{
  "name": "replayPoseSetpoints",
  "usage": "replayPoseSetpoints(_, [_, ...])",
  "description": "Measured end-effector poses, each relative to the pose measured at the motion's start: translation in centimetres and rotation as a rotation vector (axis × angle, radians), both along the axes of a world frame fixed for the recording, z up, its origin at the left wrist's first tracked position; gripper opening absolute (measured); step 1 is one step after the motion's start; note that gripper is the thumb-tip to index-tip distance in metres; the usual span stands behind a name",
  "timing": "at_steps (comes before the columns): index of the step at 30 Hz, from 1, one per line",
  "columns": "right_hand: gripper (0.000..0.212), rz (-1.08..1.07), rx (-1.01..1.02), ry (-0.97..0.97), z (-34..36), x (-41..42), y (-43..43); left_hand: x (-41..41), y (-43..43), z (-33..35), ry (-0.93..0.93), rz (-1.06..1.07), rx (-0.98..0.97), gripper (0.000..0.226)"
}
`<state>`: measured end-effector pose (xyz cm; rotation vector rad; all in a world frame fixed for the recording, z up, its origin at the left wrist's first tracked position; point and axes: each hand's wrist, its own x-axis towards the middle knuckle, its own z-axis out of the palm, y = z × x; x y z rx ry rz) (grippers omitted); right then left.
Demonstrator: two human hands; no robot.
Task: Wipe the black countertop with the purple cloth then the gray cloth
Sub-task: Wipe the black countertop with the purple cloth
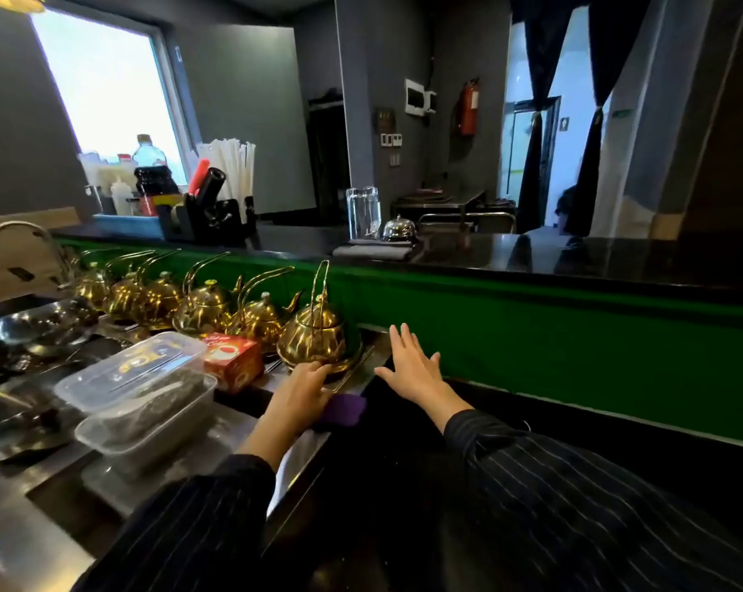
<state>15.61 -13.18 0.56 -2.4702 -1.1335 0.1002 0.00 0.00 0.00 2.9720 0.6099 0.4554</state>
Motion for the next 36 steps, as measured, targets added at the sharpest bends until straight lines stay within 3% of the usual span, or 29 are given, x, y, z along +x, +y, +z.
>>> replayPoseSetpoints(4, [0.071, 0.143, -0.091, 0.052, -2.7, -3.3, 1.9, -1.7, 1.0, -1.6, -0.058, -0.011, -0.176, 0.030])
replayPoseSetpoints(8, [0.052, 0.247, -0.049, -0.017, -5.6, -6.3, 1.9, -3.2, 1.1, -2.2, -0.067, -0.083, -0.344, 0.039])
replayPoseSetpoints(13, [0.064, 0.338, 0.019, -0.090, -6.6, -7.4, 0.3, -4.5, 1.3, -2.2, 0.087, -0.138, -0.404, 0.073])
replayPoseSetpoints(16, [0.077, 0.433, -0.018, -0.159, -7.1, -7.5, -0.2, -4.7, 1.6, -3.0, 0.132, -0.119, -0.430, 0.076])
replayPoseSetpoints(22, [0.050, 0.515, 0.077, -0.336, -5.4, -6.6, -0.1, -5.5, 2.0, -3.1, 0.012, -0.183, -0.298, 0.064])
replayPoseSetpoints(27, [0.037, 0.543, 0.123, -0.441, -3.1, -5.0, -0.2, -5.2, 2.0, -3.3, -0.031, -0.220, -0.155, 0.038])
replayPoseSetpoints(31, [0.036, 0.494, 0.144, -0.206, -0.8, -3.4, -2.0, -3.4, 2.3, -1.8, -0.035, -0.292, -0.185, 0.030])
replayPoseSetpoints(36, [0.023, 0.376, 0.268, 0.053, 2.1, -0.1, -6.5, 0.2, 1.1, 1.8, -0.032, -0.393, -0.486, 0.018])
